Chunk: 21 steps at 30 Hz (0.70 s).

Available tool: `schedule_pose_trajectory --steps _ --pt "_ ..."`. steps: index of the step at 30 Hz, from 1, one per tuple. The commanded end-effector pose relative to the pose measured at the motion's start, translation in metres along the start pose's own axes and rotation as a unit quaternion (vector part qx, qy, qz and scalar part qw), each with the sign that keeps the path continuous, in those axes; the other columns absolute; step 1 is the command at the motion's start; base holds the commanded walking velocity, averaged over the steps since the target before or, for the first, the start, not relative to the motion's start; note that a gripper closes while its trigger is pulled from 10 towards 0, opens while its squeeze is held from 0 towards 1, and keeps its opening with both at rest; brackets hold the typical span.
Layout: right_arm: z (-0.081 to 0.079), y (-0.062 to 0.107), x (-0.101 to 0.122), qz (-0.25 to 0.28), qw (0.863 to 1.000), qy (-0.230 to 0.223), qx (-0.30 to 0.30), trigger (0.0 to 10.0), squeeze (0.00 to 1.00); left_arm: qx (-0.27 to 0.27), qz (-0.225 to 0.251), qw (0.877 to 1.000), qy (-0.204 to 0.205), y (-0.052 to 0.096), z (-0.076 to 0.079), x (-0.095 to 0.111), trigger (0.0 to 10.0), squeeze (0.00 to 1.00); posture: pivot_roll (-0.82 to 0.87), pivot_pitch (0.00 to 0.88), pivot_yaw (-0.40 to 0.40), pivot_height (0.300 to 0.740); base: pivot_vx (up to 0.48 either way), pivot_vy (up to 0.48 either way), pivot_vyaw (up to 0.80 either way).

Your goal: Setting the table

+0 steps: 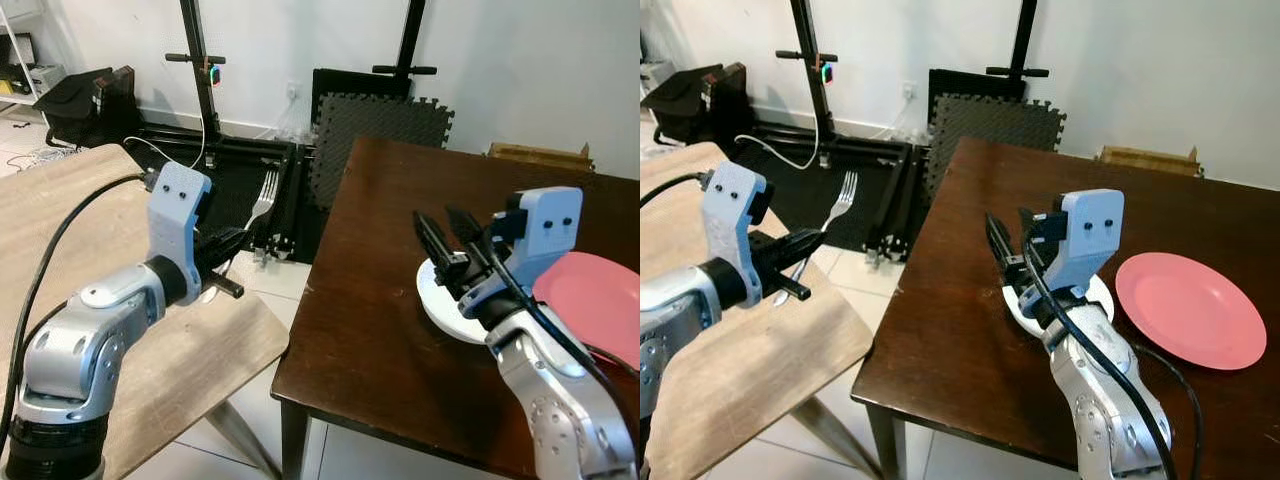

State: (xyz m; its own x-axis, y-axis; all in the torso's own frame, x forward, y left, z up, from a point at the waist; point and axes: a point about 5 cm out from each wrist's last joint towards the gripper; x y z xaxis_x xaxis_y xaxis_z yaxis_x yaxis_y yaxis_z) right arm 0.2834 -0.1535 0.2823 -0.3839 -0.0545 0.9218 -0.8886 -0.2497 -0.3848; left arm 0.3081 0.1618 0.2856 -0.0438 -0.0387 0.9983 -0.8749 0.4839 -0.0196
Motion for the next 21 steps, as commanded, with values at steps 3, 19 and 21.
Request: schedule_pose_trajectory --steps 3,19,21 --pt "0.0003 0.0012 -0.002 0.004 1.0 0.0 -0.01 10.0 0.0 0.006 0.0 1.0 0.003 0.0027 0.0009 -0.0013 10.0 0.0 0.06 0.124 0.053 0.74 0.0 0.0 0.0" --pt "0.0004 0.0 -0.005 0.005 1.0 -0.004 -0.023 10.0 0.0 0.028 0.004 1.0 0.004 0.0031 0.0027 -0.0023 10.0 0.0 0.07 0.126 0.048 0.74 0.0 0.0 0.0" --pt "0.0009 -0.0005 -0.0084 0.0 0.999 -0.008 -0.032 10.0 0.0 0.043 0.009 0.999 0.005 0.0016 0.005 -0.0056 10.0 0.0 0.06 0.123 0.044 0.74 0.0 0.0 0.0"
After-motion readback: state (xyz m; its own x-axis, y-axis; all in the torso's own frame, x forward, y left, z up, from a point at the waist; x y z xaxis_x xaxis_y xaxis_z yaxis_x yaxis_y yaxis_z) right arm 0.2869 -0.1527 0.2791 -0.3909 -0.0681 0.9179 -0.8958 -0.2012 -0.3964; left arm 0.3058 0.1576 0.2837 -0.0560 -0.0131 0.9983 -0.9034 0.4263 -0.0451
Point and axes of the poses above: a point about 5 cm out from each wrist's last joint towards the gripper, its own y axis pointing back from the gripper into the wrist, its own x axis along the axis of the wrist's last joint, z = x × y, and after that the axes turned 4 degrees about y, right-handed
